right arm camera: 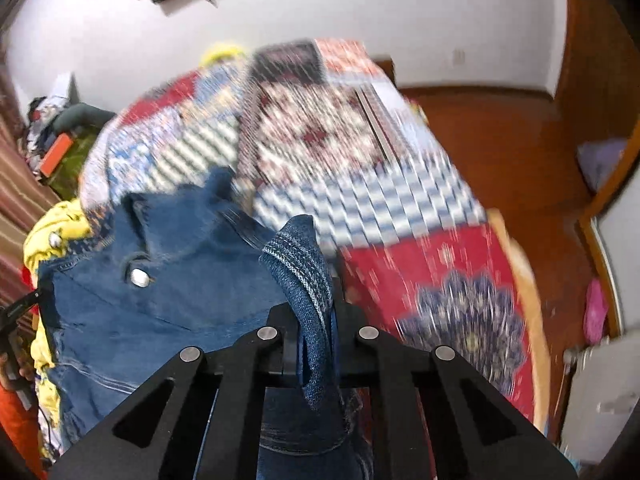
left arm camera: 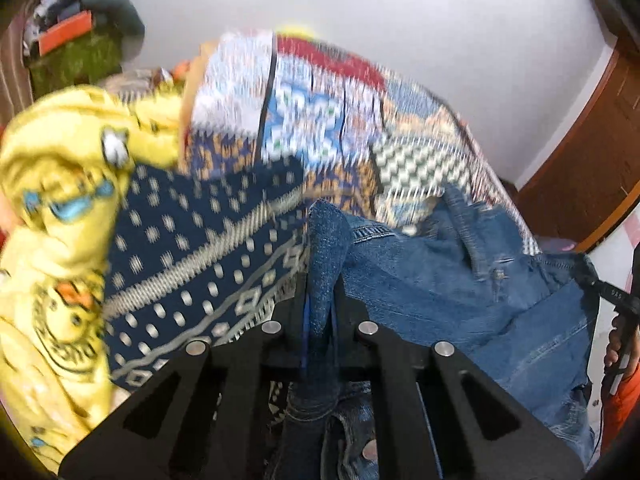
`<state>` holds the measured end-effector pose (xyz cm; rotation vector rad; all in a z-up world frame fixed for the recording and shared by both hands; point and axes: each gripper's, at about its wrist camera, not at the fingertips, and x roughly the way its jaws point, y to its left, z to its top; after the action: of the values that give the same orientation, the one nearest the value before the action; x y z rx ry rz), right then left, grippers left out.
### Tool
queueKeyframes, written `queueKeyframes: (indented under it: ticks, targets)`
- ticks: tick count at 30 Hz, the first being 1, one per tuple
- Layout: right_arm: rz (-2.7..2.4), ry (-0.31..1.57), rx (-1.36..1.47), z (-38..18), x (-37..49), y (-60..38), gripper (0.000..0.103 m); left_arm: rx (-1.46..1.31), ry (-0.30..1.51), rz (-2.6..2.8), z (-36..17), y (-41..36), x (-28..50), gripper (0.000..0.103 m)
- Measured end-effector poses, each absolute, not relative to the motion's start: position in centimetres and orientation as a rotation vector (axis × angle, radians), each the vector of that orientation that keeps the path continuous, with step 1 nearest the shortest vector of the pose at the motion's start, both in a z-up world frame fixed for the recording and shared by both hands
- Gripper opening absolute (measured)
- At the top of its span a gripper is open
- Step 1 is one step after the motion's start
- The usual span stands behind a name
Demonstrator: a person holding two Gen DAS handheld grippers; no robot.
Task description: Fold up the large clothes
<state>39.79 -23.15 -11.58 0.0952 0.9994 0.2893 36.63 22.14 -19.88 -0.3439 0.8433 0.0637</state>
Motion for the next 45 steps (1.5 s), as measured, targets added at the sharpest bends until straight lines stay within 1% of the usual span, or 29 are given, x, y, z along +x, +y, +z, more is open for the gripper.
queueKeyframes:
  ticks: [3, 6, 9, 15, 18, 20, 21, 22, 23, 25, 27, 28, 29, 31, 32, 33, 34, 39, 45]
  targets:
    - [0.311, 0.925, 0.083, -9.1, 40.5, -21.9, 0.008, -0.281, 0.807, 0.092, -18.1, 22.0, 37.4, 0.007]
    - [0.302, 0.893, 0.064, -8.4, 42.0, -20.6, 0.008, -0.252, 0.83, 0.122, -18.5, 22.3, 39.2, 0.007]
    - [0.268, 0.921, 0.039, -10.1, 44.0, -19.6, 0.008, -0.241, 0.893, 0.142, -20.6, 22.9, 41.0, 0.007]
    - [0.199, 1.041, 0.029, -16.0, 46.2, -19.9, 0.009, -0.253, 1.013, 0.18, -25.9, 23.7, 42.2, 0.008]
    - [0.198, 1.066, 0.033, -17.2, 46.3, -20.2, 0.013, -0.242, 1.049, 0.171, -27.0, 23.5, 41.8, 0.012]
    - [0.194, 1.068, 0.009, -17.3, 45.8, -20.1, 0.014, -0.225, 1.064, 0.17, -26.9, 23.2, 41.4, 0.018]
    - [0.193, 1.074, -0.005, -17.1, 45.6, -20.1, 0.018, -0.213, 1.068, 0.172, -26.5, 23.1, 41.1, 0.023]
    - [0.201, 1.09, -0.02, -16.9, 45.4, -20.1, 0.024, -0.203, 1.073, 0.17, -26.1, 22.9, 40.6, 0.03]
    - [0.211, 1.107, -0.03, -16.5, 44.9, -20.1, 0.027, -0.198, 1.076, 0.167, -25.6, 22.8, 40.2, 0.033]
    - [0.23, 1.124, -0.048, -15.7, 44.1, -20.3, 0.04, -0.197, 1.068, 0.157, -24.4, 22.5, 39.0, 0.043]
    - [0.251, 1.12, -0.08, -14.6, 42.7, -20.2, 0.048, -0.193, 1.053, 0.143, -23.1, 22.2, 37.8, 0.046]
    - [0.262, 1.111, -0.108, -13.8, 41.5, -20.1, 0.055, -0.187, 1.049, 0.139, -22.5, 21.9, 37.3, 0.05]
    - [0.267, 1.103, -0.131, -13.2, 40.6, -20.1, 0.059, -0.179, 1.045, 0.137, -21.7, 21.6, 36.5, 0.053]
    - [0.279, 1.081, -0.163, -11.8, 38.5, -20.1, 0.08, -0.178, 1.025, 0.132, -20.2, 21.0, 34.4, 0.071]
    - [0.282, 1.07, -0.167, -11.2, 37.5, -20.2, 0.083, -0.181, 1.02, 0.131, -19.8, 20.7, 33.6, 0.076]
    - [0.287, 1.06, -0.169, -10.6, 36.4, -20.4, 0.084, -0.188, 1.015, 0.128, -19.3, 20.4, 32.4, 0.088]
    - [0.3, 1.053, -0.167, -10.0, 35.1, -20.6, 0.084, -0.2, 1.008, 0.119, -19.0, 20.2, 31.2, 0.095]
    - [0.339, 1.079, -0.119, -9.5, 30.8, -22.2, 0.085, -0.278, 1.04, 0.068, -19.6, 19.5, 26.1, 0.097]
    - [0.319, 1.161, -0.022, -12.6, 26.6, -25.0, 0.085, -0.486, 1.143, 0.021, -24.5, 19.5, 20.7, 0.097]
